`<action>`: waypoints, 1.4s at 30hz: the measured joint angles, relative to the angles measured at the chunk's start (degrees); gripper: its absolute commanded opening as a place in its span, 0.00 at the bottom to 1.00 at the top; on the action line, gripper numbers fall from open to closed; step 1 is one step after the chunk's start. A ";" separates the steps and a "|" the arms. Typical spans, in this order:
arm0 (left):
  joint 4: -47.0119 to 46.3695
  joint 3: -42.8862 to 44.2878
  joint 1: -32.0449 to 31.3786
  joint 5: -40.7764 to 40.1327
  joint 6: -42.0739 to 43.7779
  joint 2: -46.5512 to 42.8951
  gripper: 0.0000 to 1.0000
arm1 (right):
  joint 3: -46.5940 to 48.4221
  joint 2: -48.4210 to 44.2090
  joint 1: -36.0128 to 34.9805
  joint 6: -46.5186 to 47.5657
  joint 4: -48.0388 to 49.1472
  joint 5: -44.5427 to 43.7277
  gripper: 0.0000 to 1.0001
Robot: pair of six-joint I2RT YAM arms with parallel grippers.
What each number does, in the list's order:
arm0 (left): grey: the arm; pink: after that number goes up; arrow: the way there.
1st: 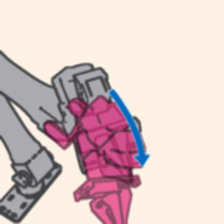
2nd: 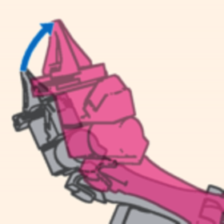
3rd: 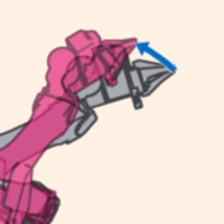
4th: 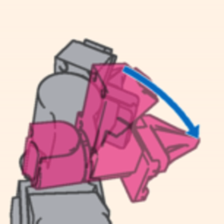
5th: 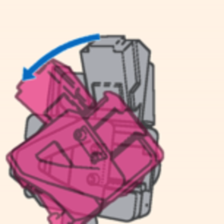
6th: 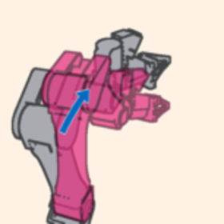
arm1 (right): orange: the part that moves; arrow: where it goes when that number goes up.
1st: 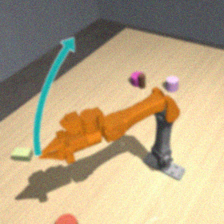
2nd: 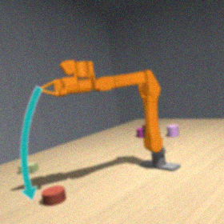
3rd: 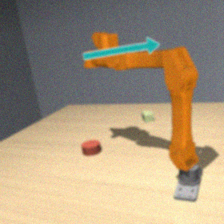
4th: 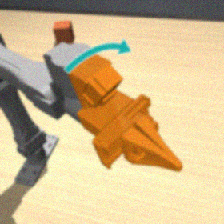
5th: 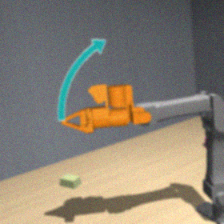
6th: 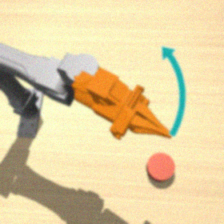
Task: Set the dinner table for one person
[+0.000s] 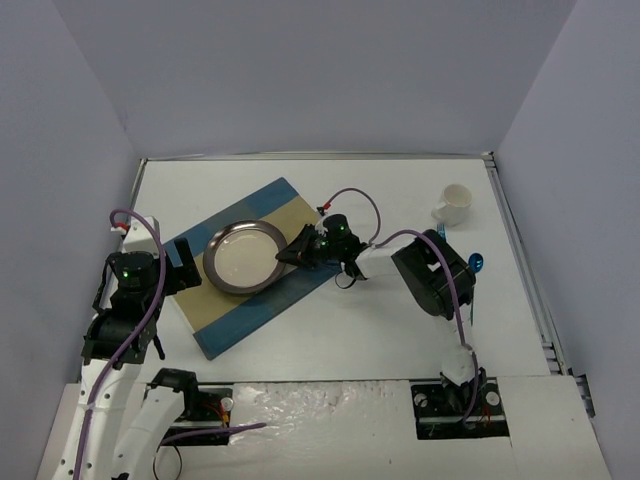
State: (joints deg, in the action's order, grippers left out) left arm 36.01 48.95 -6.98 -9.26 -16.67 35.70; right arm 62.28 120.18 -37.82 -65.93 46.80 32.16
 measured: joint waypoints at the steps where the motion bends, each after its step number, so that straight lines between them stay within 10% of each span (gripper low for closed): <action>1: 0.00 0.00 0.00 0.00 0.00 -0.02 0.97 | 0.00 0.26 -0.08 0.02 0.33 -0.02 0.00; 11: -0.03 0.00 0.01 0.06 0.00 -0.15 0.97 | -0.01 4.30 -0.11 0.66 3.21 -0.32 0.03; 16: -0.04 0.00 0.11 0.13 0.00 -0.15 0.97 | -0.02 4.76 -0.11 1.05 5.17 0.00 0.47; 24: -0.04 0.00 0.31 0.20 0.00 -0.15 0.97 | 0.26 1.34 -0.05 8.08 0.65 -2.36 0.77; 42: 0.00 0.00 0.31 0.25 -0.03 -0.30 0.97 | -6.49 -28.46 10.71 31.61 -32.83 -42.62 0.81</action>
State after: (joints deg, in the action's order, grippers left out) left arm 36.00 48.95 -6.68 -9.01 -16.69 35.40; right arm 55.79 91.72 -27.11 -34.32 13.97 -10.46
